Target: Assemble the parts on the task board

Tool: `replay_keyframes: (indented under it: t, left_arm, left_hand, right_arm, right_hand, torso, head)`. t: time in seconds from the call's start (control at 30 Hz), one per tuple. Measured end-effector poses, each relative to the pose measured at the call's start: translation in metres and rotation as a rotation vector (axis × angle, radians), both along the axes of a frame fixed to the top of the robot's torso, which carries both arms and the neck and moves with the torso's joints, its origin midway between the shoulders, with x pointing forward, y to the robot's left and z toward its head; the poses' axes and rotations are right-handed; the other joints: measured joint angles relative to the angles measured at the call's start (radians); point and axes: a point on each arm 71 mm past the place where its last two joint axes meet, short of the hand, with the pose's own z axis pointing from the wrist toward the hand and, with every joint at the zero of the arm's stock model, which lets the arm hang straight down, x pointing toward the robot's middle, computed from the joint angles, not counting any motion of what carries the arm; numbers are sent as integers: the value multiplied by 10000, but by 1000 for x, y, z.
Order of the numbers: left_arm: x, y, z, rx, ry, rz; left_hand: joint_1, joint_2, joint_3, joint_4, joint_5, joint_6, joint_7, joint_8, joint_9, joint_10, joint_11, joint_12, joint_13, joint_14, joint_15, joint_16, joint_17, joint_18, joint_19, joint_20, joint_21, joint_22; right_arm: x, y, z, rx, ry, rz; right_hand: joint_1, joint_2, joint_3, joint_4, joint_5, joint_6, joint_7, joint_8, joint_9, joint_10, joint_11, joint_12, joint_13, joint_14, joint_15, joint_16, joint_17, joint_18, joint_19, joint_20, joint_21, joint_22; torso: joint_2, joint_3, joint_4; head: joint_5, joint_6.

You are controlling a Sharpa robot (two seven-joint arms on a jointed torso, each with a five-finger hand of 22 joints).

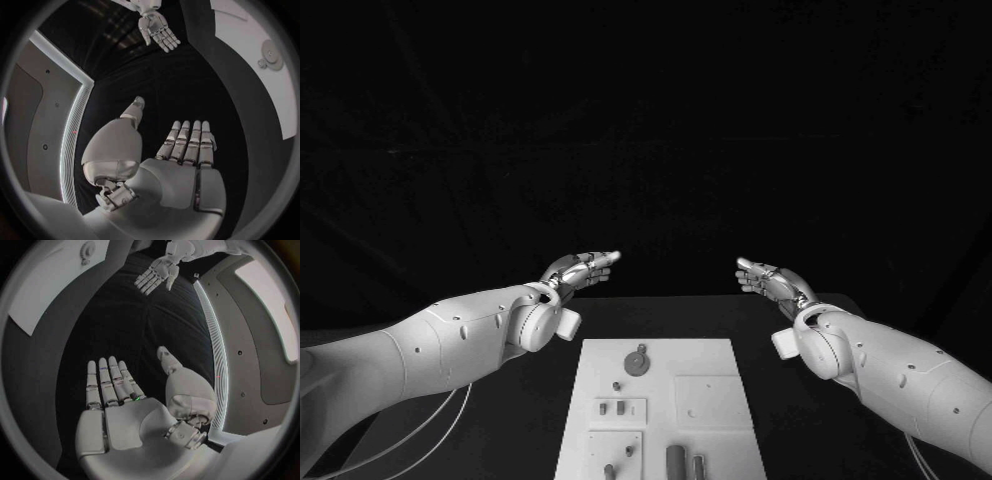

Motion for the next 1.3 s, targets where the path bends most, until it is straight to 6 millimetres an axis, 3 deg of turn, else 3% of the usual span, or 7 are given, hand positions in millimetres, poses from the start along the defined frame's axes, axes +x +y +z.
replay_keyframes:
  t: [0.13, 0.27, 0.37, 0.5, 0.7, 1.0, 1.3]
  left_arm:
    - [-7, -8, -2, -189, 61, -87]
    - [-18, -24, -5, -536, 81, -174]
    - [-32, -38, -6, -864, 59, -115]
    - [-50, -55, -4, -1259, -25, 39]
    - [-78, -78, 4, -1716, -313, 614]
    - [-95, -84, 11, -1695, -672, 1617]
    - [-95, -81, 12, -1570, -820, 2028]
  left_hand:
    - [-4210, 234, -732, 318, -128, -2054, -398, -758, -1230, -2509, -388, -180, -195, -1896, -496, -994, -1026, 3, -1821, -240, -186, -2408]
    - [-6364, 341, -1058, 485, -193, -3025, -587, -1117, -1812, -3698, -574, -266, -291, -2794, -728, -1468, -1511, 2, -2680, -357, -264, -3547]
    - [-7294, 385, -1206, 551, -199, -3432, -669, -1272, -2058, -4197, -661, -266, -327, -3175, -826, -1667, -1717, 3, -3037, -399, -264, -4033]
    - [-7891, 416, -1291, 581, -199, -3692, -727, -1351, -2216, -4523, -706, -313, -348, -3397, -908, -1774, -1850, 5, -3256, -458, -306, -4346]
    - [-8617, 452, -1410, 618, -237, -4003, -789, -1464, -2401, -4905, -772, -313, -372, -3711, -976, -1931, -2010, 5, -3559, -476, -340, -4727]
    - [-8615, 454, -1410, 618, -237, -4003, -789, -1465, -2419, -4905, -771, -313, -381, -3711, -976, -1931, -2018, 5, -3559, -475, -341, -4750]
    - [-8614, 454, -1410, 618, -237, -4003, -789, -1464, -2418, -4905, -771, -313, -379, -3710, -976, -1930, -2017, 5, -3558, -475, -340, -4750]
  right_arm:
    - [-4, 3, 2, 103, -10, 94]
    - [-12, 10, 5, 340, -75, 186]
    - [-22, 17, 10, 638, -162, 225]
    - [-36, 24, 17, 1041, -257, 136]
    - [-65, 34, 27, 1793, -299, -332]
    - [-103, 41, 40, 2536, -119, -1366]
    - [-113, 39, 43, 2658, -56, -2167]
  right_hand:
    - [-2891, 58, -1524, 840, -346, -2159, -527, -809, -1371, -2697, -455, -762, -384, -2165, -438, -1260, -1175, -482, -1416, -663, -967, -4049]
    - [-4244, 67, -2244, 1236, -493, -3177, -774, -1195, -2016, -3969, -672, -1125, -572, -3182, -638, -1857, -1728, -711, -2087, -971, -1420, -6099]
    - [-4819, 69, -2529, 1422, -571, -3606, -877, -1356, -2291, -4511, -761, -1280, -647, -3610, -726, -2112, -1964, -714, -2347, -1133, -1618, -6976]
    - [-5185, 70, -2712, 1543, -570, -3870, -958, -1435, -2473, -4861, -827, -1356, -698, -3884, -799, -2278, -2119, -799, -2527, -1212, -1708, -7540]
    - [-5626, 70, -2966, 1658, -617, -4218, -1039, -1566, -2680, -5287, -902, -1473, -745, -4219, -855, -2456, -2289, -863, -2752, -1296, -1873, -8243]
    - [-5626, 70, -2965, 1658, -617, -4219, -1039, -1568, -2696, -5287, -902, -1473, -756, -4223, -852, -2456, -2309, -863, -2752, -1296, -1873, -8278]
    - [-5626, 70, -2965, 1658, -617, -4218, -1038, -1567, -2697, -5287, -901, -1472, -755, -4223, -851, -2456, -2311, -863, -2751, -1295, -1872, -8279]
  torso:
    - [-26, -22, 78]
    - [-88, -74, 249]
    - [-147, -120, 410]
    - [-206, -160, 565]
    - [-244, -189, 673]
    - [-255, -198, 702]
    - [-257, -198, 706]
  head:
    - [-154, -57]
    - [-462, -161]
    - [-705, -246]
    - [-918, -318]
    - [-1026, -356]
    - [-1040, -360]
    - [-1040, -360]
